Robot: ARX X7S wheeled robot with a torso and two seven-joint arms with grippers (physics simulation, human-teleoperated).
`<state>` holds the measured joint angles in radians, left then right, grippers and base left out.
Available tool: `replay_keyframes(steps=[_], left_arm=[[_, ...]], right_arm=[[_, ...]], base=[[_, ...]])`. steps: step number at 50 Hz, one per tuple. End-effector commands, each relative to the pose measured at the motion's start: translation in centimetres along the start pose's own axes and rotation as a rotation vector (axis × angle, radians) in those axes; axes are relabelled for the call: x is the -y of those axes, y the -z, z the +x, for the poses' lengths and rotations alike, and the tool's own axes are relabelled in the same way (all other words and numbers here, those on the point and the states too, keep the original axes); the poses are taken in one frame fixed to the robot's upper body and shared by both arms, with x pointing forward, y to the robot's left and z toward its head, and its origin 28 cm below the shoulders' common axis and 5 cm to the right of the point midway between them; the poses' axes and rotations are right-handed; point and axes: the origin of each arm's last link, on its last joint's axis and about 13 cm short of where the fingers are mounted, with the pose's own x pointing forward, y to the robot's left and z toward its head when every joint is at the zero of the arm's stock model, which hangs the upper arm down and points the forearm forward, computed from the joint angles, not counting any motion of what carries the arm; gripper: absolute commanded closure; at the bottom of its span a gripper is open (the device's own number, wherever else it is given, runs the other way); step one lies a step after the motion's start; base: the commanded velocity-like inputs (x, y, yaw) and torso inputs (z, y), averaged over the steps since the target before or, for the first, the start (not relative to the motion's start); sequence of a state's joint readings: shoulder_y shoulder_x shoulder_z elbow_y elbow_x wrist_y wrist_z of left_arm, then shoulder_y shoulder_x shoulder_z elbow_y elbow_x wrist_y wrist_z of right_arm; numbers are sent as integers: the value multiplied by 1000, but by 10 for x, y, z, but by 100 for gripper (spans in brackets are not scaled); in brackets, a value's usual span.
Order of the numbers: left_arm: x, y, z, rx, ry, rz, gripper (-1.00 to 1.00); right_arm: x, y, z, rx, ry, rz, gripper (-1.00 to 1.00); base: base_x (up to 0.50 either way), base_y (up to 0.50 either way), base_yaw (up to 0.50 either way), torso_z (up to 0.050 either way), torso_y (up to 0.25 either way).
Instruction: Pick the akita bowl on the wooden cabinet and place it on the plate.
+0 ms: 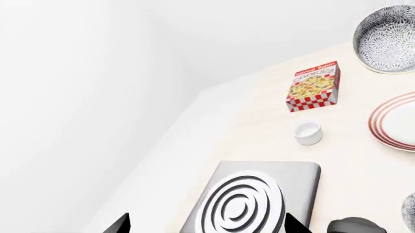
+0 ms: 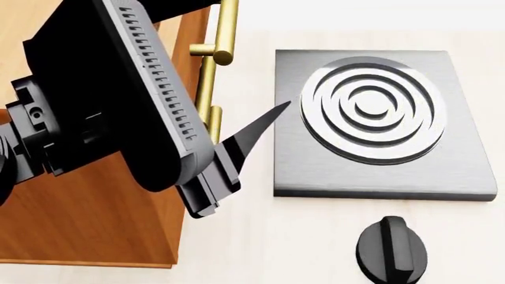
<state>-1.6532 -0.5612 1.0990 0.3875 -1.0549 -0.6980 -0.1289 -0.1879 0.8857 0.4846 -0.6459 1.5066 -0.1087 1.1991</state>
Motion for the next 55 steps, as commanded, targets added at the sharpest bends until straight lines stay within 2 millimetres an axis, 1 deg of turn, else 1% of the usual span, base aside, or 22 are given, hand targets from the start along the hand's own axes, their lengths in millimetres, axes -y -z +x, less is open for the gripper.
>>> replay_keyframes(steps=[1,9,17,23,46,55], left_arm=[[0,2,0,-2,-2,-1,-100],[1,4,-1,-3,-4,-7,-100],[1,4,-1,-4,-4,-8,-100],[1,5,-1,-3,-3,-12,-100],[2,9,0,-7,-3,-19,-100],[2,9,-2,-10,-8,-18,-100]], right_arm=[[-1,0,13,-17,21,17,100],[5,-5,14,0,51,18,100],[12,-4,19,-4,86,42,100],[16,-1,23,-13,108,44,100],[21,10,45,-59,162,22,100],[29,18,53,-75,190,4,100]], base=[[0,0,0,0,0],[0,0,0,0,0],[0,0,0,0,1],[0,0,0,0,0],[0,0,0,0,0],[0,0,0,0,0]])
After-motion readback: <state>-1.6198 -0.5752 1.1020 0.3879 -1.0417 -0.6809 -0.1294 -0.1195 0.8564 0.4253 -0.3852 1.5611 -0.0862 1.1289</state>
